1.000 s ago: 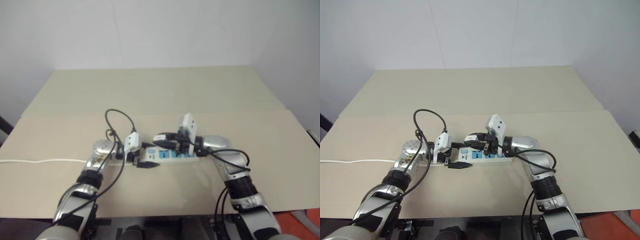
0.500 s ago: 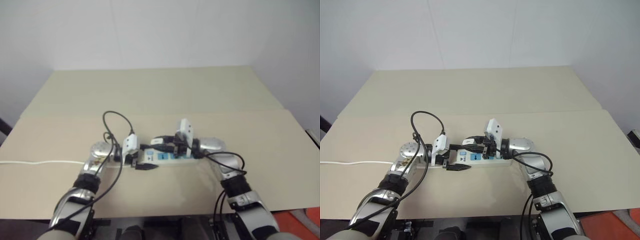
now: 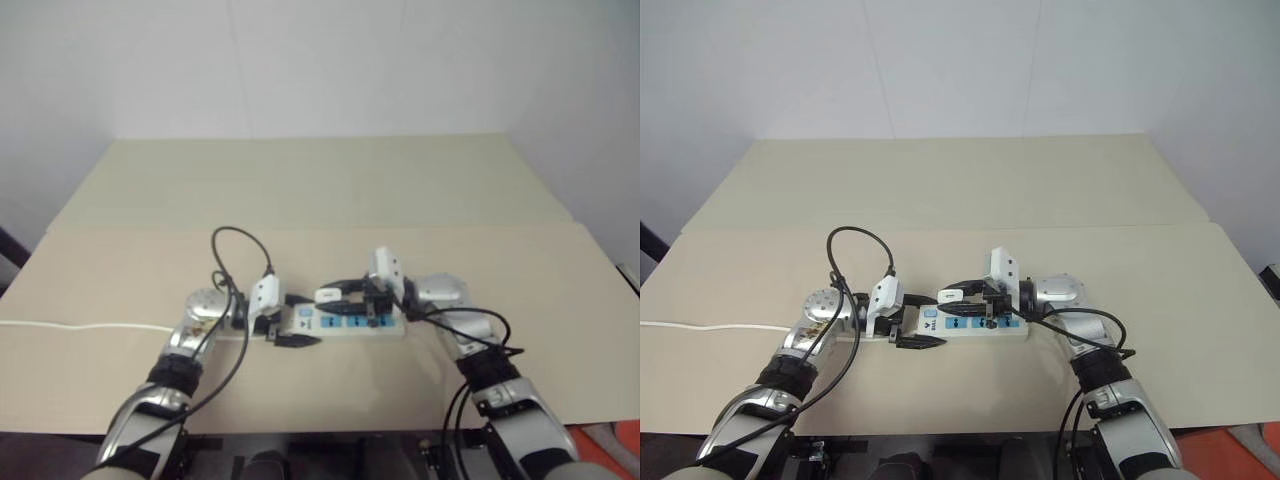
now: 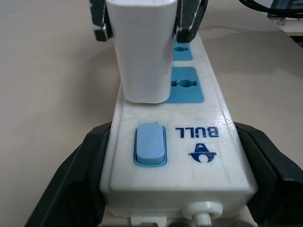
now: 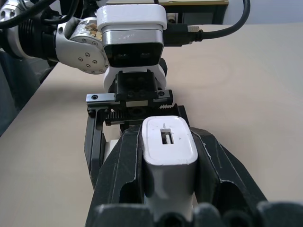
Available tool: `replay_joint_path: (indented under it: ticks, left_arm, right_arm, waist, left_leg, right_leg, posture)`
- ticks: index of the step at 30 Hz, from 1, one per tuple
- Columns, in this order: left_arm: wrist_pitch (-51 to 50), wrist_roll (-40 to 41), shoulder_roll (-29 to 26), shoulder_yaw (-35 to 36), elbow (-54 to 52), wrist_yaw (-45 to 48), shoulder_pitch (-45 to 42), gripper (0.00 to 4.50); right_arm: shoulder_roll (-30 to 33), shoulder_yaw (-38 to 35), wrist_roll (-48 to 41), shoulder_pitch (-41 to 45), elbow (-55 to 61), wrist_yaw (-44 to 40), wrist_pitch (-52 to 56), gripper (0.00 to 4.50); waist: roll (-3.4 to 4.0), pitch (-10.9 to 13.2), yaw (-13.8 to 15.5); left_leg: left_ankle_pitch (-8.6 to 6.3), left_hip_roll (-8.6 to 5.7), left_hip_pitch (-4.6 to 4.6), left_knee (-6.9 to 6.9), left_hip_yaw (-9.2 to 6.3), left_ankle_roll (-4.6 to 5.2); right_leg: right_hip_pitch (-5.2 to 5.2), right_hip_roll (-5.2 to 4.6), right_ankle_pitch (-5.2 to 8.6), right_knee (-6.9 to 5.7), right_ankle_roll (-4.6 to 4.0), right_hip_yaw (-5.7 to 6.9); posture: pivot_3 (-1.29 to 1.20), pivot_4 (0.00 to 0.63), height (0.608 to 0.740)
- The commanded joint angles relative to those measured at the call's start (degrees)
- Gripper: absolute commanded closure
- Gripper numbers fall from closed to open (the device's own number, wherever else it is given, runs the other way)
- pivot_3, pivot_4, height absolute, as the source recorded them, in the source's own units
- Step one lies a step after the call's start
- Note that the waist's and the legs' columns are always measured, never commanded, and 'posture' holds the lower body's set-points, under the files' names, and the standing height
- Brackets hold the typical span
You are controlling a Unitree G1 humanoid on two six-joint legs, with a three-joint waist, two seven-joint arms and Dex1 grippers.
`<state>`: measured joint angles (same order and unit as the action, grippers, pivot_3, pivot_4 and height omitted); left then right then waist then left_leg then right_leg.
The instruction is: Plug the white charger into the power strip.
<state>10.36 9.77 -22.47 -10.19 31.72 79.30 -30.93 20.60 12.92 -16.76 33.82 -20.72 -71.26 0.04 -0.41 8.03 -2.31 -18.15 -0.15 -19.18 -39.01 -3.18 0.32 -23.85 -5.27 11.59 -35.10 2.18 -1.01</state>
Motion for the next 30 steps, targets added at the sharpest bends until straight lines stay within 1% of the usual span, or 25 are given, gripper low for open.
replay_joint_path:
  ticks: [1, 4, 10, 17, 19, 30]
  left_arm:
    - [-0.3, 0.3, -4.3, 1.4, -1.3, 1.0, 1.7, 1.21]
    - [-0.6, 0.3, -4.5, 1.4, -1.6, 0.9, 2.0, 1.21]
    - [-0.4, 0.2, -4.6, 1.1, -1.5, 0.8, 1.8, 1.21]
    - [-0.3, 0.6, -4.7, 0.5, -1.8, 0.8, 1.9, 1.21]
    - [-0.3, 0.8, -4.9, 0.3, -2.0, 0.8, 2.0, 1.21]
    - [0.0, 1.1, -5.5, 0.6, -2.4, 0.4, 2.6, 1.21]
  right_arm:
    - [6.6, -2.6, 4.3, -2.0, -8.1, 1.4, -0.2, 3.38]
    - [6.3, -1.9, 4.3, -2.4, -8.8, 1.5, -0.8, 3.38]
    - [3.0, 1.0, 3.9, -2.5, -5.4, 0.9, 0.2, 3.38]
    - [-2.3, 5.8, 5.0, -0.5, -4.9, 1.8, 1.0, 3.38]
    - [-3.0, 6.2, 5.2, -0.3, -4.9, 1.6, 1.3, 3.38]
    - [0.1, 4.0, 6.3, -0.2, -10.2, 0.6, 1.5, 3.38]
  waist:
    - [-0.04, 0.0, -0.1]
    - [-0.07, -0.1, -0.1]
    - [-0.08, -0.1, -0.1]
    - [-0.09, -0.1, -0.7]
    - [-0.10, -0.1, -0.8]
    - [-0.13, -0.1, -0.8]
  left_leg:
    - [0.00, 0.00, 0.01, 0.00, 0.00, 0.00]
    - [0.00, 0.01, 0.10, 0.00, 0.00, 0.00]
    - [-0.06, 0.03, 0.71, 0.14, -0.01, 0.09]
    - [-0.06, 0.10, 0.85, 0.17, 0.02, 0.09]
    - [-0.06, 0.11, 0.91, 0.17, 0.02, 0.09]
    - [-0.06, 0.13, 0.98, 0.18, 0.01, 0.09]
  right_leg:
    - [0.01, 0.00, 0.00, 0.00, 0.00, 0.00]
    - [0.12, 0.01, 0.00, 0.01, 0.00, 0.00]
    - [0.73, 0.02, 0.06, 0.12, -0.03, 0.01]
    - [0.72, 0.09, 0.11, 0.09, -0.12, -0.05]
    - [0.72, 0.11, 0.15, 0.09, -0.18, -0.05]
    - [0.74, 0.13, 0.19, 0.06, -0.23, -0.06]
  posture:
    - [0.00, 0.150, 0.740]
    - [0.00, 0.150, 0.740]
    - [0.00, 0.150, 0.740]
    - [0.00, 0.150, 0.740]
    - [0.00, 0.150, 0.740]
    - [0.00, 0.150, 0.740]
